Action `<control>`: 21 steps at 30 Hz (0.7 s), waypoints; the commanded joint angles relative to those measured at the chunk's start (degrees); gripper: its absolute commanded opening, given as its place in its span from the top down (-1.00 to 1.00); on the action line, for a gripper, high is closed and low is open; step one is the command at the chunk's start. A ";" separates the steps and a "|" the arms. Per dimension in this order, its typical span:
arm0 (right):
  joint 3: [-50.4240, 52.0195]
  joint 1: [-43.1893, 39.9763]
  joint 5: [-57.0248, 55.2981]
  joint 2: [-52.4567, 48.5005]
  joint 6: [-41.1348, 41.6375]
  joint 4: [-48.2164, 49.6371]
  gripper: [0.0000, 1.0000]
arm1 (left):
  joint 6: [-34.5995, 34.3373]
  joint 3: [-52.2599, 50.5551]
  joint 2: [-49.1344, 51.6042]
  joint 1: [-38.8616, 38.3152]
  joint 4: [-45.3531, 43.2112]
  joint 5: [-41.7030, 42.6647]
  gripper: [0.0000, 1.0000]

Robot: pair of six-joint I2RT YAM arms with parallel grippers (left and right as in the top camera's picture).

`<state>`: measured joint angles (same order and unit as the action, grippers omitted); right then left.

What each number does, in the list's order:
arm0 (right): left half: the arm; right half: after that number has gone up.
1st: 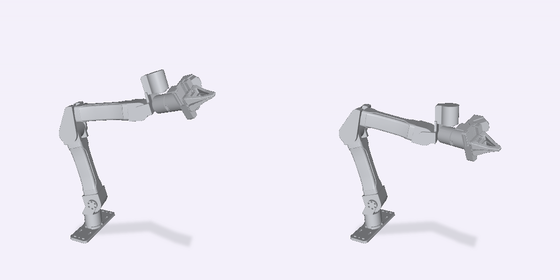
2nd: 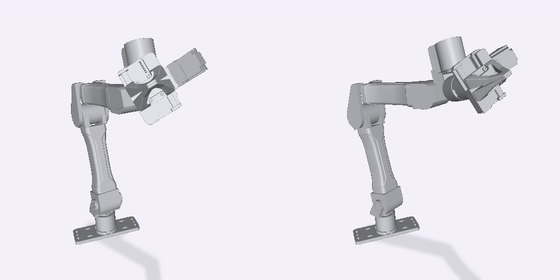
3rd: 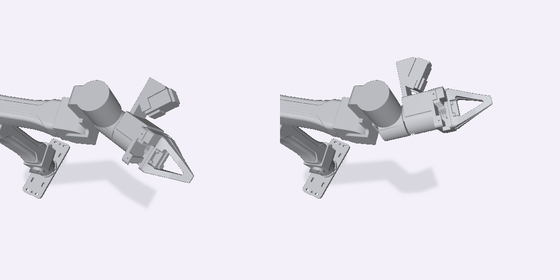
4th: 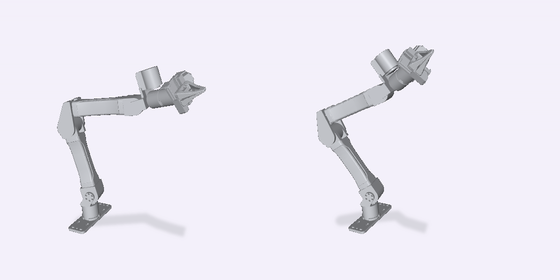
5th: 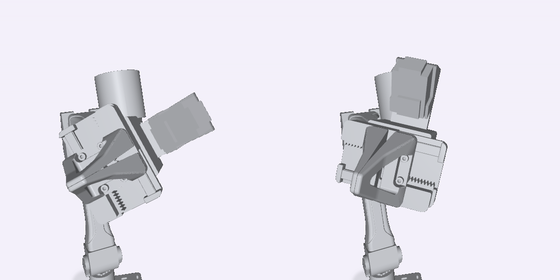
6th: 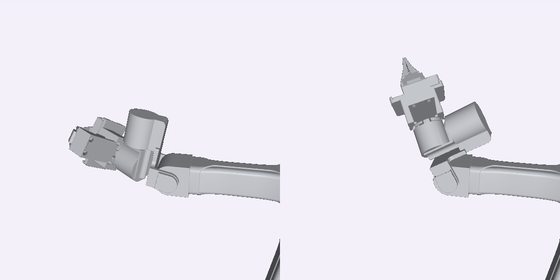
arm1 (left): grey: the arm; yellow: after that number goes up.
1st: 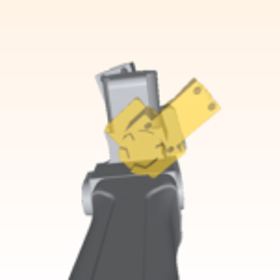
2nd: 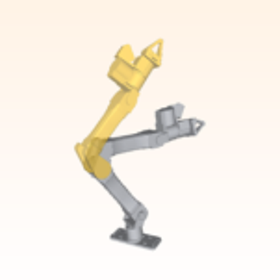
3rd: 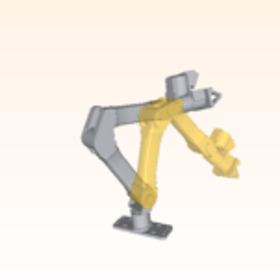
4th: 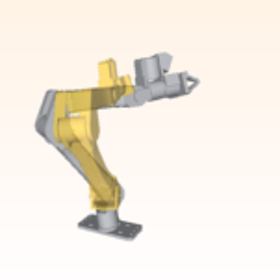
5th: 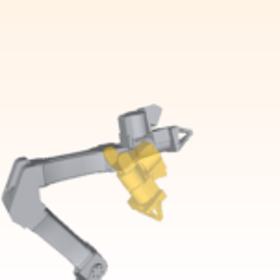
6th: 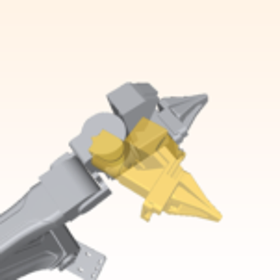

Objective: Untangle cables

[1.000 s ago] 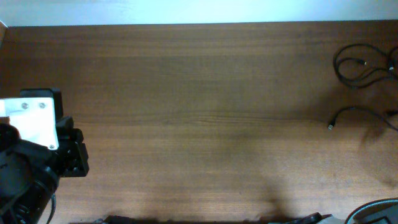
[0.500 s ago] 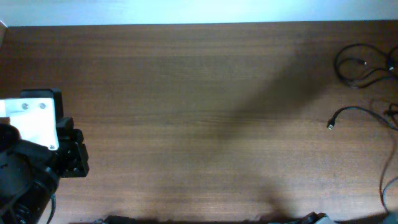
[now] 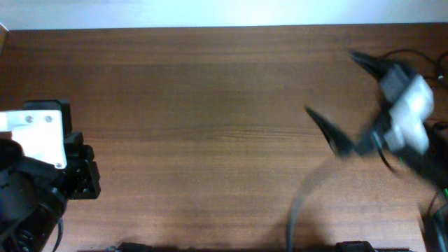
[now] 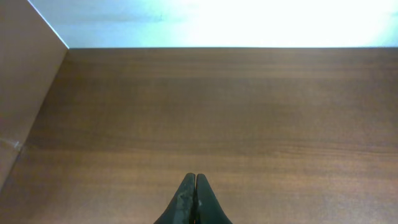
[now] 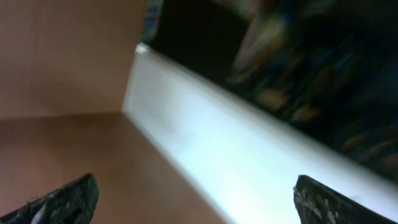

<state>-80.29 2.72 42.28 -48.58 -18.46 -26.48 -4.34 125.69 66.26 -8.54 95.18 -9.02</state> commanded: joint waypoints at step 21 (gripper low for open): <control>58.93 0.26 -44.41 32.15 7.21 14.34 -0.97 | 0.07 -0.07 0.02 0.17 1.07 2.82 1.00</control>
<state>-24.67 2.74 -3.57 -20.97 -12.62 -14.22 -4.34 125.47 66.26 -8.54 96.66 -6.61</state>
